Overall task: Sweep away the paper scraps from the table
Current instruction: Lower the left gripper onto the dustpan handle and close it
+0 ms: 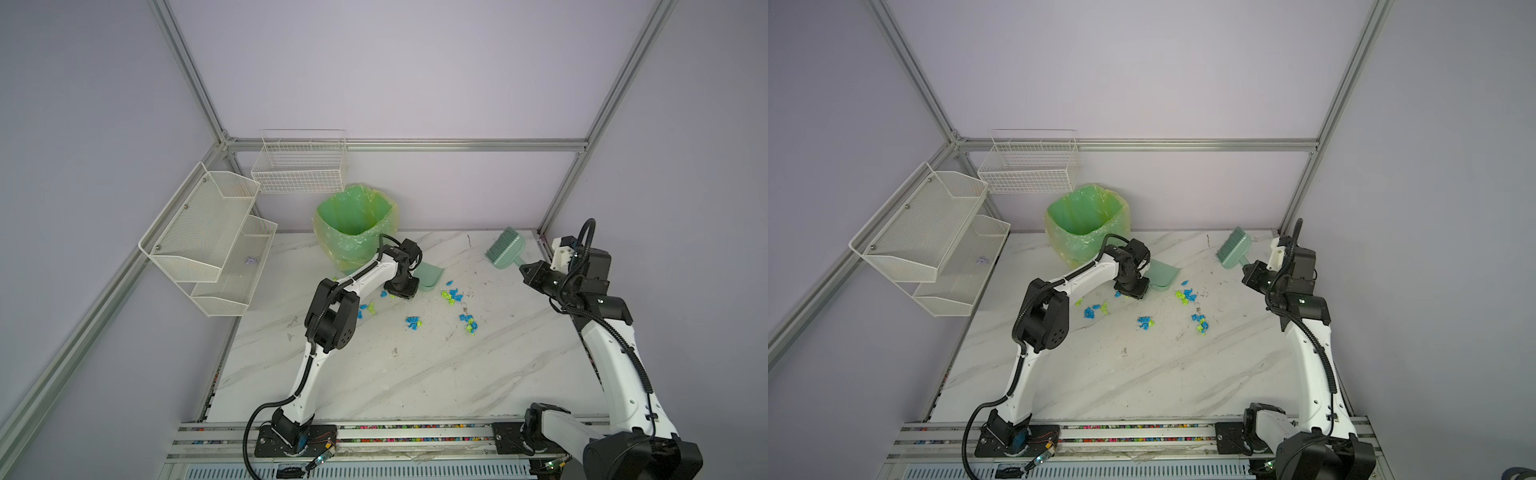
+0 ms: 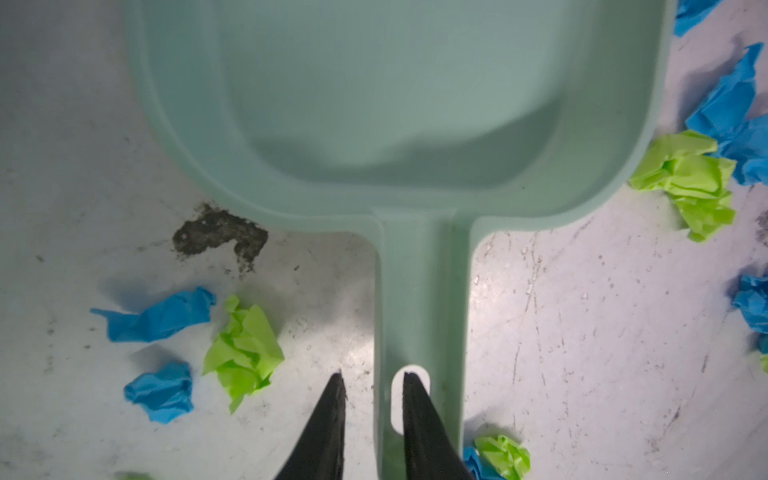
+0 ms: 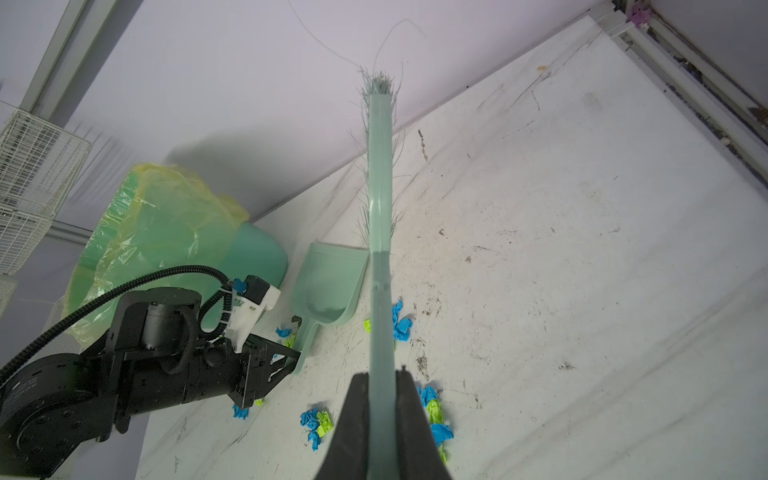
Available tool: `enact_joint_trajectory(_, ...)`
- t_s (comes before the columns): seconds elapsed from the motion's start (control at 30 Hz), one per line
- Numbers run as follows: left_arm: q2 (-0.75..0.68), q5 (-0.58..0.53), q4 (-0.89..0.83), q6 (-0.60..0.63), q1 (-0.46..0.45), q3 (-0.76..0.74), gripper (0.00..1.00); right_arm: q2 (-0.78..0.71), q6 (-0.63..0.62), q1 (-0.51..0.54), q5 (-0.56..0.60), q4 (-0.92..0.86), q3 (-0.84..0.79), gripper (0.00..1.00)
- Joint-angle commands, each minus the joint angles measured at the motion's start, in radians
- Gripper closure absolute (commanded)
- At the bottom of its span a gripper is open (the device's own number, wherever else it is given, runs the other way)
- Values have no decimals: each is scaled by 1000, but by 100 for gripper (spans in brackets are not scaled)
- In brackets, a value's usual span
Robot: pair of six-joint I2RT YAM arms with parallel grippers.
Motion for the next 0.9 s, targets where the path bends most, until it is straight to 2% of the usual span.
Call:
enact_joint_trajectory(0.0, 9, 19, 15, -11, 2, 81, 77, -7, -10, -2, -11, 32, 6, 100)
enact_joint_trajectory(0.27, 12, 21, 15, -14, 1, 80, 81, -5, -10, -3, -12, 28, 17, 100)
enact_joint_trajectory(0.63, 9, 29, 17, -19, 2, 93, 94, -4, -10, -2, -11, 13, 32, 100)
enact_joint_trajectory(0.87, 6, 37, 17, -22, 2, 96, 99, -7, -11, -2, -6, 1, 47, 100)
